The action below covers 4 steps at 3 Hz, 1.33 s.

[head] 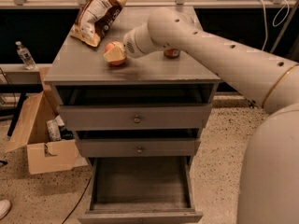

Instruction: Place apple into bottom drawer

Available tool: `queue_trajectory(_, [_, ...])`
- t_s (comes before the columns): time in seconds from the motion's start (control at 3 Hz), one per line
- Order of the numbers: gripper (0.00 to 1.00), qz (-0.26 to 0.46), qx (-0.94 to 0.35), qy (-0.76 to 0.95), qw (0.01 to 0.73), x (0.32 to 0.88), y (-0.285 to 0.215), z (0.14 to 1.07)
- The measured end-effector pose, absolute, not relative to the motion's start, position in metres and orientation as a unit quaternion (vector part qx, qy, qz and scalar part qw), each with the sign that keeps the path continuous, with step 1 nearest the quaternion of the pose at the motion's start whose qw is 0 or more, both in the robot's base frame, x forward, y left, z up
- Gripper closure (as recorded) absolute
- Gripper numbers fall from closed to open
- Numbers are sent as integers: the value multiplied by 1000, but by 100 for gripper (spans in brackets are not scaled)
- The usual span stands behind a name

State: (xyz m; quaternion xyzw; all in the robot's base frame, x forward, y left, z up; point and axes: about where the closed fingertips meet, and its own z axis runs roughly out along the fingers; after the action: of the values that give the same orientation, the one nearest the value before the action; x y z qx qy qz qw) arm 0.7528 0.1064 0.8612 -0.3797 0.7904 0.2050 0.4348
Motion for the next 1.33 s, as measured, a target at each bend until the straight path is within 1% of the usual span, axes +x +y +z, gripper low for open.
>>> queue_trajectory(0.33, [65,217,-383,785,435,748,107,856])
queue_trajectory(0.67, [88,256,-385,765,448,729,96,860])
queue_trajectory(1.0, [100,277,-401,734,473,693,69,881])
queue_trajectory(1.33, [100,270,-409,713,501,663,28,900])
